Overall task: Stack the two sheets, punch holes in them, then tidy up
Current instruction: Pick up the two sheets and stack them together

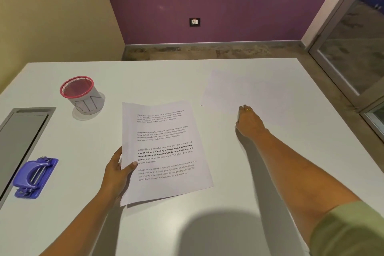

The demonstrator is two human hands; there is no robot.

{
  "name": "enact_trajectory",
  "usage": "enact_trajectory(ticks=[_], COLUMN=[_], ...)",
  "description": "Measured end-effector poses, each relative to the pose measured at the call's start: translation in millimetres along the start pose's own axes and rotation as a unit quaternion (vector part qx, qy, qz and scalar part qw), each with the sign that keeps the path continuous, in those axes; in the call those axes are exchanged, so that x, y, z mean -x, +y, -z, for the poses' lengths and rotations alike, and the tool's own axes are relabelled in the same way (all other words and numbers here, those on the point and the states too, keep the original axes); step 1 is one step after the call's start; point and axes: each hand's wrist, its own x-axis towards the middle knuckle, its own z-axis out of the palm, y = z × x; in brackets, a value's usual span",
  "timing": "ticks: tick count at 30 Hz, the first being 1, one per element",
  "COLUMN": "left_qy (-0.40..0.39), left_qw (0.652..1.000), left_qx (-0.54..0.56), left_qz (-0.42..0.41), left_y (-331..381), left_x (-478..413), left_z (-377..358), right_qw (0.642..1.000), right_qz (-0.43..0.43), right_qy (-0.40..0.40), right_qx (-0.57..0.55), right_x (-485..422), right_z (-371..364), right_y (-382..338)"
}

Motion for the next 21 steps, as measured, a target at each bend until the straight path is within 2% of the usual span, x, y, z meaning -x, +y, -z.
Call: enact_trajectory(ticks=[3, 6, 11, 17, 21], left_qy=[-0.001, 0.005, 0.027, 0.030, 0.040], left_qw=[1.000, 1.000, 0.998, 0.997, 0.996], left_qx=[0.013, 0.027, 0.054, 0.075, 0.074], left_qz=[0.005, 0.006, 0.004, 0.004, -0.001], left_y=[-2, -6, -10, -13, -10], left_x=[-11, -18, -24, -24, -19], left_z=[-3, -4, -2, 5, 8], right_qw=[0.998, 0.996, 0.989, 0.978, 0.979], right_qz=[-0.020, -0.022, 0.018, 0.066, 0.078], right_qy=[-0.016, 0.021, 0.087, 0.091, 0.091], right_qx=[0.062, 0.085, 0.120, 0.174, 0.164], right_x=[-9, -12, -15, -11, -4], right_z=[-4, -13, -12, -7, -6], right_y=[2, 2, 4, 2, 1])
